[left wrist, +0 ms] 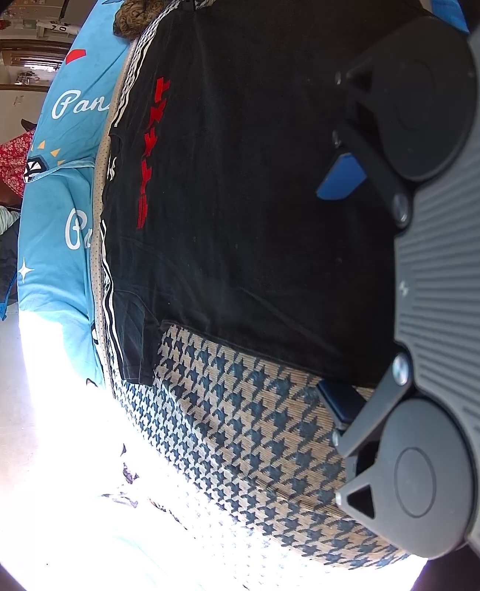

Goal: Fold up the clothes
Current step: 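Lift the right gripper off the T-shirt while the left gripper holds it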

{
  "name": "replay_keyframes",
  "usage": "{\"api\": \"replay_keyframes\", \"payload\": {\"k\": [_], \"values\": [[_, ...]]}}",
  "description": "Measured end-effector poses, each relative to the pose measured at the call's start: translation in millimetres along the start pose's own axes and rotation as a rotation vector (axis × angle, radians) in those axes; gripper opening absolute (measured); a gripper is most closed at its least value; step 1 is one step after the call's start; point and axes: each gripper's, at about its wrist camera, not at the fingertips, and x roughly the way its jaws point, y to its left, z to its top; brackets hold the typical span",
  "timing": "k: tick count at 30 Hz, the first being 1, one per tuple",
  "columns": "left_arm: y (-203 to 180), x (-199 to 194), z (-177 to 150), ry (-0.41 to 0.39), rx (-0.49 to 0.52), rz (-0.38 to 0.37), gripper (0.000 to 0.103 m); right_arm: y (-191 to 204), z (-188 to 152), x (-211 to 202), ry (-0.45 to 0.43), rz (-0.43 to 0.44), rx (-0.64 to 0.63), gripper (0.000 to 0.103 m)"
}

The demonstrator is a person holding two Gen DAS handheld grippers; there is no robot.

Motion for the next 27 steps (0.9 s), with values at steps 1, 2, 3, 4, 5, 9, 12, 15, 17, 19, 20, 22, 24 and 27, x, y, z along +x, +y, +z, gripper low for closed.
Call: {"api": "replay_keyframes", "payload": {"k": [1, 2, 3, 4, 5, 9, 12, 15, 17, 19, 20, 22, 24, 27], "values": [[-0.4, -0.1, 0.0, 0.000, 0.000, 0.001, 0.103, -1.7, 0.6, -3.2, -0.014, -0.033, -0.001, 0.018], [-0.4, -0.1, 0.1, -0.001, 0.001, 0.001, 0.103, -5.0, 1.5, -6.3, -0.023, -0.053, 0.005, 0.019], [-0.3, -0.1, 0.1, -0.001, 0.001, 0.001, 0.103, -10.2, 2.7, -9.3, -0.022, -0.043, 0.028, 0.019], [-0.2, -0.1, 0.2, -0.001, 0.000, 0.001, 0.103, -15.6, 3.9, -12.3, -0.019, -0.029, 0.053, 0.019], [-0.1, -0.1, 0.3, -0.001, 0.000, 0.001, 0.103, -19.3, 4.6, -15.0, -0.010, -0.006, 0.076, 0.019], [-1.6, -0.7, 0.0, -0.004, 0.002, 0.008, 0.103, -20.2, 2.7, -26.3, 0.020, 0.063, 0.080, 0.019], [-2.1, -1.1, -0.2, -0.005, -0.002, 0.011, 0.103, -7.5, -1.9, -36.0, 0.032, 0.135, 0.014, 0.019], [-2.7, -1.4, -0.8, -0.007, -0.002, 0.013, 0.103, 4.8, -8.1, -41.7, 0.077, 0.235, -0.023, 0.020], [-3.1, -1.7, -1.4, -0.008, -0.002, 0.015, 0.103, 16.4, -13.9, -43.2, 0.104, 0.277, -0.066, 0.023], [-3.6, -2.2, -1.9, -0.010, -0.001, 0.015, 0.103, 30.5, -21.5, -43.1, 0.120, 0.290, -0.132, 0.025], [-3.7, -2.3, -2.1, -0.011, -0.001, 0.015, 0.103, 38.4, -26.1, -42.5, 0.127, 0.289, -0.173, 0.025], [-3.8, -2.5, -2.8, -0.013, 0.000, 0.015, 0.103, 54.4, -32.0, -39.6, 0.153, 0.291, -0.254, 0.025], [-3.8, -2.9, -3.6, -0.015, 0.000, 0.016, 0.103, 68.6, -38.2, -40.2, 0.155, 0.308, -0.318, 0.025], [-4.5, -2.7, -4.2, -0.017, 0.001, 0.020, 0.103, 87.8, -44.0, -43.1, 0.147, 0.355, -0.388, 0.025]]}}
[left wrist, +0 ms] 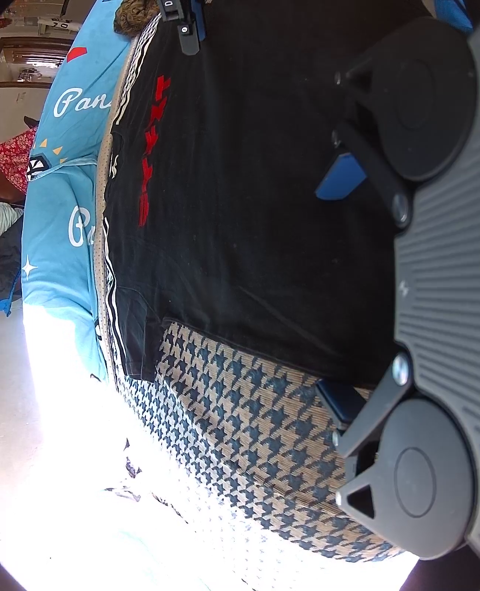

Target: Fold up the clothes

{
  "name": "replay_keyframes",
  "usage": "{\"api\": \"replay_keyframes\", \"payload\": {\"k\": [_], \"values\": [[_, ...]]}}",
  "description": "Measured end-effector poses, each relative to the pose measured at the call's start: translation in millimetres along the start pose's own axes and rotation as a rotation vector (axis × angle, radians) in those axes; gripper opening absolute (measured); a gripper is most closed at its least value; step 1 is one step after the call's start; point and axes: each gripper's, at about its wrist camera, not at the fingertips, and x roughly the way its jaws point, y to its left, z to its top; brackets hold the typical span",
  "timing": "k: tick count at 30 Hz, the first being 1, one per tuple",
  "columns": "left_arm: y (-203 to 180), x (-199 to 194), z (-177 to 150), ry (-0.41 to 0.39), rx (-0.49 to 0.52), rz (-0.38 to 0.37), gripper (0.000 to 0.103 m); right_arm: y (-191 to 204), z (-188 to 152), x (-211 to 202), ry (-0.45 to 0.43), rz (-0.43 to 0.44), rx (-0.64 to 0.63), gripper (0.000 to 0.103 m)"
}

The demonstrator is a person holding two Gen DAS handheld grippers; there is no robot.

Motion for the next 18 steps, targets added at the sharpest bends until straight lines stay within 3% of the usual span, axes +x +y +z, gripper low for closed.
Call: {"api": "replay_keyframes", "payload": {"k": [5, 11, 18], "values": [[-1.7, -0.2, -0.8, 0.000, -0.001, 0.008, 0.103, 31.4, -1.5, 12.9, 0.004, 0.028, -0.108, 0.027], [-1.3, -0.6, -0.3, 0.006, -0.008, 0.008, 0.103, 56.2, -13.4, 26.1, 0.034, -0.014, -0.273, 0.040], [-0.8, -0.9, 0.2, 0.010, -0.013, 0.005, 0.103, 48.3, -21.5, 10.8, 0.056, -0.023, -0.275, 0.040]]}}
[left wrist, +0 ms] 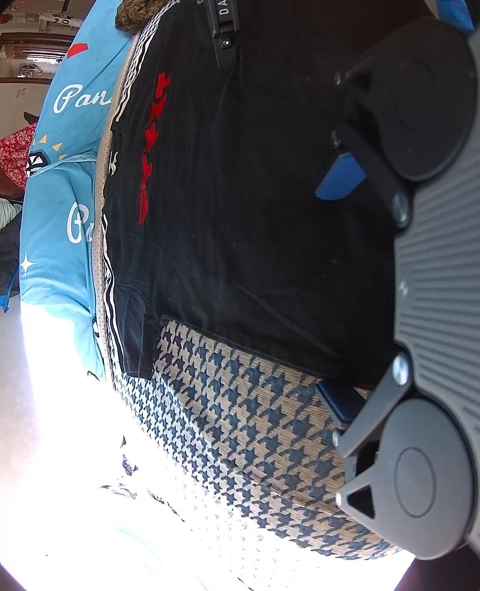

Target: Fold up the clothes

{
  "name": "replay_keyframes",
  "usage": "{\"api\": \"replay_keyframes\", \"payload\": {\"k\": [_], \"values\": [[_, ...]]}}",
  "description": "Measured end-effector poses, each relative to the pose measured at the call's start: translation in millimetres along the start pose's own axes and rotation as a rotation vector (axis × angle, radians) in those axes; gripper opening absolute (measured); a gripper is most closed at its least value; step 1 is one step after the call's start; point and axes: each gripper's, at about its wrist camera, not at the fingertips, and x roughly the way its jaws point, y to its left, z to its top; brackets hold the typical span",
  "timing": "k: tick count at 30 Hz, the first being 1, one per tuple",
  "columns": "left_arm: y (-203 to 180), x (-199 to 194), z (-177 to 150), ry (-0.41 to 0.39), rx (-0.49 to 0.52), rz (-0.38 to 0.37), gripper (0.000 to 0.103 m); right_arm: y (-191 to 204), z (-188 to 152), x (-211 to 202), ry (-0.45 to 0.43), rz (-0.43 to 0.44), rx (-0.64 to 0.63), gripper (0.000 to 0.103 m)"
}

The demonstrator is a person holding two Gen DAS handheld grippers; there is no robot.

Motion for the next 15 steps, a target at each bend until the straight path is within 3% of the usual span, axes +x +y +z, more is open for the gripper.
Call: {"api": "replay_keyframes", "payload": {"k": [6, 15], "values": [[1.1, -2.5, -0.2, 0.010, 0.002, -0.010, 0.103, 6.1, -16.0, -19.5, 0.043, -0.051, 0.006, 0.051], [4.2, -9.1, -6.1, 0.024, 0.020, -0.039, 0.103, 2.0, -43.5, -51.0, 0.088, -0.072, 0.074, 0.055]]}}
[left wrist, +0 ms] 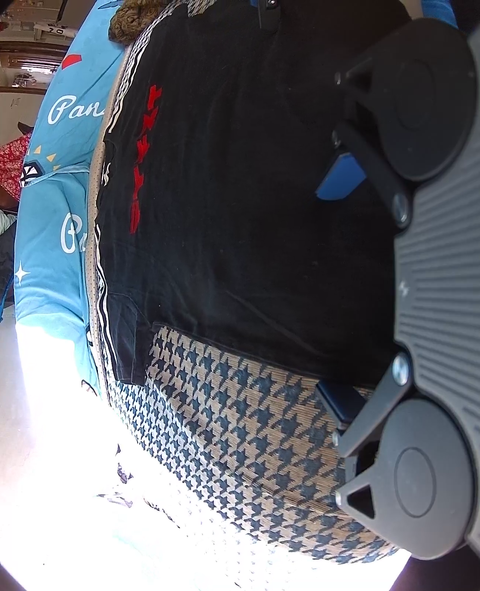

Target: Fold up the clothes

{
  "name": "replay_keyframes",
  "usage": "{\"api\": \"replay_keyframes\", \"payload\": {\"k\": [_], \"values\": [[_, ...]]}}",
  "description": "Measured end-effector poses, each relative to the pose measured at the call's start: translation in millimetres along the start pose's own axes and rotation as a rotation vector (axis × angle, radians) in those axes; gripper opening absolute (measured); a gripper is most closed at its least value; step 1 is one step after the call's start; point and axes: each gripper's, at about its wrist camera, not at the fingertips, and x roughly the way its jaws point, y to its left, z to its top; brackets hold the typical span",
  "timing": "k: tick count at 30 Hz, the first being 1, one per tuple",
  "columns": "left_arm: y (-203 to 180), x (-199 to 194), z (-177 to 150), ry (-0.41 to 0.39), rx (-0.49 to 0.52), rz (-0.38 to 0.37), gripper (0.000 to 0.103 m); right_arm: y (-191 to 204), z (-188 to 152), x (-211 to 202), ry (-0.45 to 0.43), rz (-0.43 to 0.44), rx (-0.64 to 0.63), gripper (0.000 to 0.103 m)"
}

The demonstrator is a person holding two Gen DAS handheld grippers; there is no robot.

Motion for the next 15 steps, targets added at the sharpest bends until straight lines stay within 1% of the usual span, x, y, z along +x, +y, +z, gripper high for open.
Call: {"api": "replay_keyframes", "payload": {"k": [2, 3, 4, 11, 15], "values": [[0.1, -2.1, -2.4, 0.001, 0.006, -0.004, 0.103, 0.4, -7.0, -5.5, 0.006, -0.015, 0.007, 0.059], [0.3, -3.0, -3.5, 0.001, 0.008, -0.006, 0.103, 0.6, -11.0, -7.4, 0.016, -0.028, 0.016, 0.065], [0.6, -4.0, -4.6, 0.002, 0.010, -0.008, 0.103, 0.6, -14.6, -9.6, 0.017, -0.037, 0.027, 0.067], [0.1, -10.2, -13.2, 0.004, 0.026, -0.016, 0.103, 4.5, -34.2, -24.3, 0.022, -0.083, 0.090, 0.070], [-1.7, -13.6, -18.1, 0.005, 0.033, -0.015, 0.103, 10.2, -43.2, -28.1, 0.024, -0.105, 0.114, 0.074]]}}
